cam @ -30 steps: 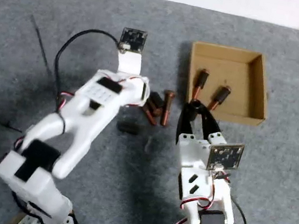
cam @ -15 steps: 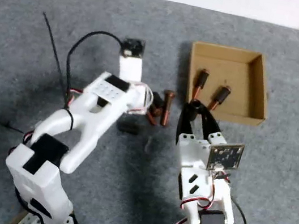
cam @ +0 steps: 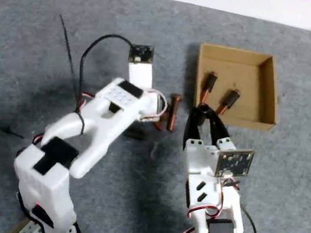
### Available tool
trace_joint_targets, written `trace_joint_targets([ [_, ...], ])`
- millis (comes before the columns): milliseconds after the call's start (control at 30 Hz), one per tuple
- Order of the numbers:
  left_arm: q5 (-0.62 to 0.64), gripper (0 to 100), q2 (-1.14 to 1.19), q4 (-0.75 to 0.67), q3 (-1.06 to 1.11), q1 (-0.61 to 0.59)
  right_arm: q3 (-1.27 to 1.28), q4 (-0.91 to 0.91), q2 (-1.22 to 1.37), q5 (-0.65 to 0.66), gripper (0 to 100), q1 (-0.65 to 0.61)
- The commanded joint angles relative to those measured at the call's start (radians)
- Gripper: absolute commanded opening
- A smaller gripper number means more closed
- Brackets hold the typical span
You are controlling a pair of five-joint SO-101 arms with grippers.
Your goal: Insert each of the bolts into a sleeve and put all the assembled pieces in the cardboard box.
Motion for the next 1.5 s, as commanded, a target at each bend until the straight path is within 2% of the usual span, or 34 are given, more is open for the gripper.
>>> trace_joint_targets([
  [0,0.011,15,0.054,-0.011,-0.094,0.025,0.119,-0.001,-0.027,0.012,1.0,0.012],
  [167,0.078,15,0.140,-0.009,-0.183,0.015,0.119,-0.001,-0.028,0.012,1.0,0.012],
  [500,0.104,15,0.206,-0.009,-0.222,0.002,0.119,-0.001,-0.031,0.012,1.0,0.012],
  [600,0.150,15,0.206,0.058,-0.236,-0.019,0.119,-0.001,-0.030,0.012,1.0,0.012],
  [800,0.150,14,0.209,0.173,-0.268,-0.050,0.119,-0.001,-0.030,0.012,1.0,0.012],
  [933,0.146,0,0.217,0.170,-0.272,-0.065,0.119,-0.001,-0.030,0.012,1.0,0.012],
  [1000,0.146,2,0.232,0.170,-0.277,-0.068,0.119,-0.001,-0.030,0.012,1.0,0.012],
  [1167,0.141,0,0.237,0.175,-0.277,-0.064,0.119,-0.001,-0.031,0.012,1.0,0.012],
  [1233,0.101,0,0.229,0.175,-0.280,-0.065,0.119,-0.001,-0.033,0.012,1.0,0.012],
  [1333,0.034,0,0.160,0.183,-0.275,-0.065,0.119,-0.002,-0.033,0.012,1.0,0.012],
  [1467,0.021,0,0.007,0.184,-0.189,-0.067,0.119,-0.002,-0.035,0.012,1.0,0.012],
])
